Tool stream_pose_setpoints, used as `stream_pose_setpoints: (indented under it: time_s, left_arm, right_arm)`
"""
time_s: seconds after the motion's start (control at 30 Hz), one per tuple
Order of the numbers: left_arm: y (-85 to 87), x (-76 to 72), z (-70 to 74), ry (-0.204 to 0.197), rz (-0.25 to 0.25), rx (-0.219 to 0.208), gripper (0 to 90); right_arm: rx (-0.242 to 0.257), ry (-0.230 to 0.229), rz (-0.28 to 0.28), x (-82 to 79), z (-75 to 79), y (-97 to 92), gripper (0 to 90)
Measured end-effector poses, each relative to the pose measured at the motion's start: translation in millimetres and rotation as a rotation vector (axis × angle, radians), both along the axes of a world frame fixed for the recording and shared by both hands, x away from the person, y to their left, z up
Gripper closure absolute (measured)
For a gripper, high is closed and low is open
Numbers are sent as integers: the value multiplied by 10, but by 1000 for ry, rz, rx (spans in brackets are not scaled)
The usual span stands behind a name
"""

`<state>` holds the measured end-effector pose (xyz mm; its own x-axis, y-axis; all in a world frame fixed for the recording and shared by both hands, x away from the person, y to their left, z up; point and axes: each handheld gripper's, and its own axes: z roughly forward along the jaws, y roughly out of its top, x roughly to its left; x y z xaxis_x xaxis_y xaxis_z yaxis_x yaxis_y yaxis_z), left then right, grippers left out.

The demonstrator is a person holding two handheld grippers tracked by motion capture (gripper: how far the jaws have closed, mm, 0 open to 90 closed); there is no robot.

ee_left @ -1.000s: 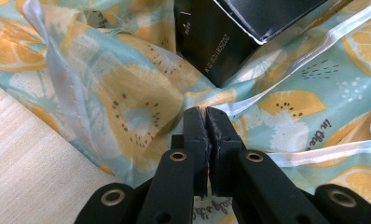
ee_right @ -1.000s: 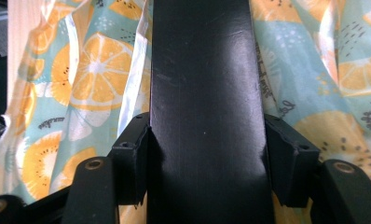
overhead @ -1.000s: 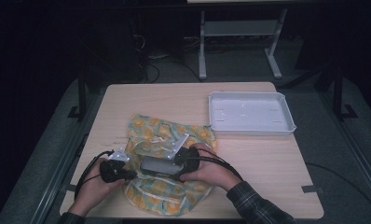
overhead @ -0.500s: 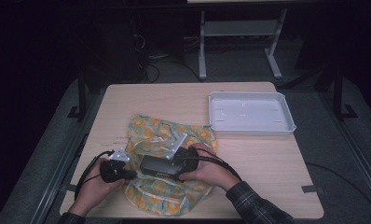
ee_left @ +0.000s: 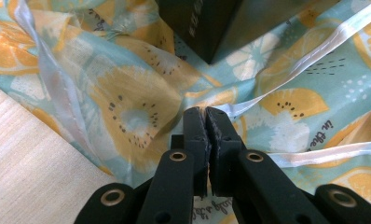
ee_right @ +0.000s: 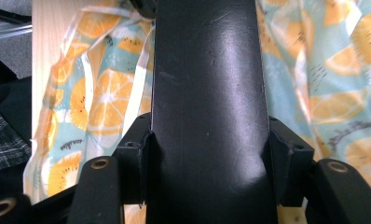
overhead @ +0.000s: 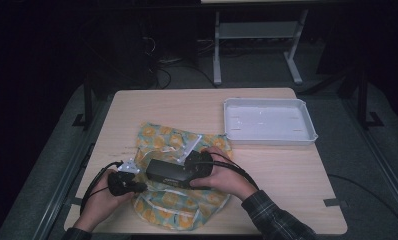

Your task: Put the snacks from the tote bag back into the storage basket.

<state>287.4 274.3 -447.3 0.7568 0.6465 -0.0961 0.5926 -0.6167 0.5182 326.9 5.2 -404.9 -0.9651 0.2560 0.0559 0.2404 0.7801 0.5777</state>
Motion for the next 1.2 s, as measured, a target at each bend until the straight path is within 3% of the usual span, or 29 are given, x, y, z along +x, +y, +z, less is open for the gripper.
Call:
stream_pose_setpoints:
  time_s: [0.6,1.2]
  left_arm:
    - [10,3,-2,-3,-2,-4,870]
    - [0,2,5,-1,-5,6,868]
  right_arm:
    - [19,-31,8,4,353,-128,413]
    - [48,-67,-49,37,658,-579,413]
